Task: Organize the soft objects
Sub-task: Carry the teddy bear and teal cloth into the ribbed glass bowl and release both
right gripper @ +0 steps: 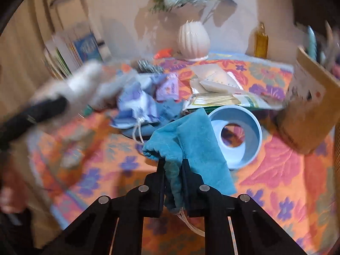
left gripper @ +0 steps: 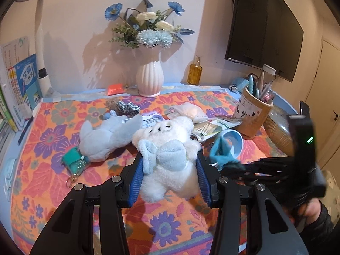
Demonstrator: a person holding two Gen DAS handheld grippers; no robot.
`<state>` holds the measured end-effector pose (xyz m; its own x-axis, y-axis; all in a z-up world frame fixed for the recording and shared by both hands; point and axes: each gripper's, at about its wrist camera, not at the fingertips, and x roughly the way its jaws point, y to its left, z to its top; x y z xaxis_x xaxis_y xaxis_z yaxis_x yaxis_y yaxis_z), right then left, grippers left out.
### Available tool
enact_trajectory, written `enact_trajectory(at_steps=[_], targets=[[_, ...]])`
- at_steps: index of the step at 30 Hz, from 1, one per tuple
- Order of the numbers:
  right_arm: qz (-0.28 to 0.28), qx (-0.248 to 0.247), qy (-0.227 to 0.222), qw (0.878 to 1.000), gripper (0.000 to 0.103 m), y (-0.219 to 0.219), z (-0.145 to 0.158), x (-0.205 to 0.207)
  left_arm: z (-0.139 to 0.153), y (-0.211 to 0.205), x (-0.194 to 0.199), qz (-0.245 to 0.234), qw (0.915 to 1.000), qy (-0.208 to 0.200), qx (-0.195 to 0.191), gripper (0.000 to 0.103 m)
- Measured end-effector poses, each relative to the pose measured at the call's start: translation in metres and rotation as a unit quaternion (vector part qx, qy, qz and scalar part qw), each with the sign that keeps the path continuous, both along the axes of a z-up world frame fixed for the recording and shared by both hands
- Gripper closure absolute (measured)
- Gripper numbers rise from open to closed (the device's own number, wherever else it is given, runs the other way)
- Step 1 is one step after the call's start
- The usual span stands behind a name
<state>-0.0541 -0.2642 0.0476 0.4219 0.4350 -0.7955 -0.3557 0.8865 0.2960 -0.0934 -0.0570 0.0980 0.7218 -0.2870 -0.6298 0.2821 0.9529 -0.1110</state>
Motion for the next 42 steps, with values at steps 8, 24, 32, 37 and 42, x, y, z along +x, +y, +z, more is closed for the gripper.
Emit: enact_trajectory(at_steps=[8, 24, 32, 37, 42], targets=[[-0.041, 0.122, -0.027, 0.991, 0.09, -0.049, 0.042, -0.017, 0.005, -0.031, -0.005, -0.033, 0.9994, -0.007, 0.011, 0.059], [-0.241, 0.042, -0.122, 0.962, 0.09, -0.198, 0.106, -0.06, 0.028, -0.197, -0.009, -0.205, 0.9782, -0.033, 0.004, 0.059], [-0.328, 0.038, -0.09, 0.939, 0.09, -0.261, 0.09, -0.047, 0.025, -0.271, 0.004, -0.261, 0.9652, -0.021, 0.0, 0.059], [-0.346, 0.014, -0.075, 0.935, 0.09, -0.28, 0.077, -0.037, 0.015, -0.303, 0.018, -0.276, 0.9609, -0.016, 0.005, 0.059], [-0.362, -0.011, -0.051, 0.931, 0.086, -0.291, 0.069, -0.021, 0.005, -0.323, 0.032, -0.267, 0.9633, -0.029, 0.012, 0.036]])
